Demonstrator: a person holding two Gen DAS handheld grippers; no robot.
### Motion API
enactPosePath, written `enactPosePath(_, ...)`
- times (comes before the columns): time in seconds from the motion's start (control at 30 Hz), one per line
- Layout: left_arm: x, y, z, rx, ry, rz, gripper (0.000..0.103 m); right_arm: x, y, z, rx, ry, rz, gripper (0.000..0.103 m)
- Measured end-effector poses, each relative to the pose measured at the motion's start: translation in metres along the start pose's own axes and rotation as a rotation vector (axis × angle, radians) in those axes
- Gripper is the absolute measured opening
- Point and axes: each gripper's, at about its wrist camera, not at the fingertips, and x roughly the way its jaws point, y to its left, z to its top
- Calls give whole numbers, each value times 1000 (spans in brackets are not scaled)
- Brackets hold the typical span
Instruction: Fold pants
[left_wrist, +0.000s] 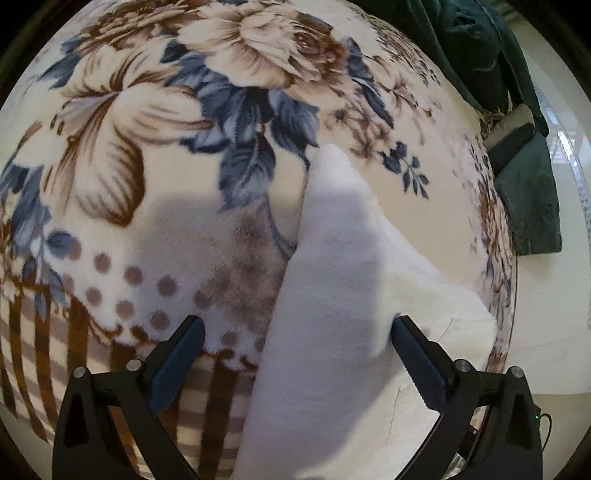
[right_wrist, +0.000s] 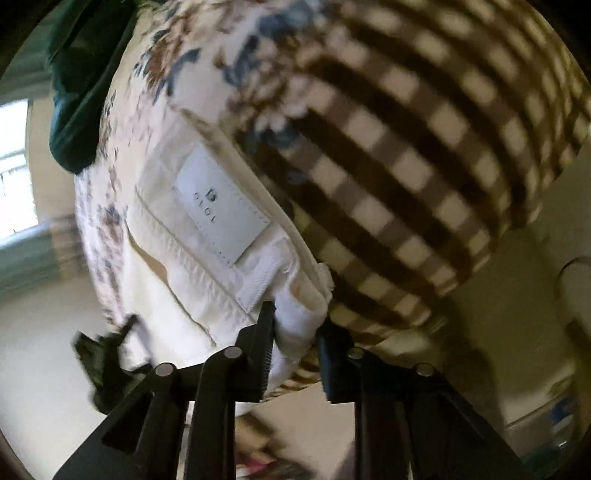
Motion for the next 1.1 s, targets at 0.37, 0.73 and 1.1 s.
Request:
enactPosePath(0.37, 9, 6, -14, -15, 31, -51, 103, 86, 48, -17, -155, 150, 145, 83)
enactPosePath(0.73, 15, 5, -18, 35, 46, -54, 103, 76, 124, -36, -351, 7, 219, 69)
enactPosePath(1.1, 16, 6, -21, 32, 26, -84, 101, 99, 121, -40, -310, 34, 156, 36)
